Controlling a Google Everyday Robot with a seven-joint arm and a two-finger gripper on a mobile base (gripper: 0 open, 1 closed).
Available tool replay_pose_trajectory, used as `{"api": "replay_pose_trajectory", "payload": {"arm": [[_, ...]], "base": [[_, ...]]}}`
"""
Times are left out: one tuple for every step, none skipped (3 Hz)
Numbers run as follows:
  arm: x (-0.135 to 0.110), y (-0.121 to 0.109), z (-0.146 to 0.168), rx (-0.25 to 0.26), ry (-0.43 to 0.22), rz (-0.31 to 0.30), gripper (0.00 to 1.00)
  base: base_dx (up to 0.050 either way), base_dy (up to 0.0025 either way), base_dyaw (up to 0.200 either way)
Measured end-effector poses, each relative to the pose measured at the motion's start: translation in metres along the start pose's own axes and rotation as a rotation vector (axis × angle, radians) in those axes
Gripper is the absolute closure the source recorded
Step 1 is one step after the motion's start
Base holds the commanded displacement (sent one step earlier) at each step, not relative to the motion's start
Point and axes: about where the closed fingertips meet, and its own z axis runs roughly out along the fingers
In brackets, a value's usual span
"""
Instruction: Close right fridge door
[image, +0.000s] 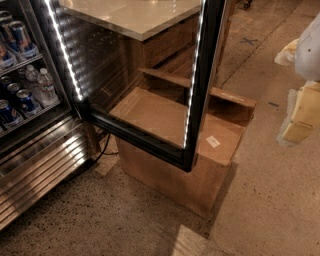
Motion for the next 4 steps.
{"api": "replay_pose_trajectory", "payload": {"arm": [[0.0,0.0,0.0,0.0,0.0,0.0,0.0],[-0.007,-0.021,-0.002,0.012,0.027,0.0,0.0],[-0.014,-0.066,0.006,-0.003,0.066,0.017,0.0],[-0.033,-0.123,0.014,0.026,0.077,0.022,0.0]], "base": [[0.0,0.0,0.0],[0.0,0.0,0.0],[0.0,0.0,0.0],[0.0,0.0,0.0]]}}
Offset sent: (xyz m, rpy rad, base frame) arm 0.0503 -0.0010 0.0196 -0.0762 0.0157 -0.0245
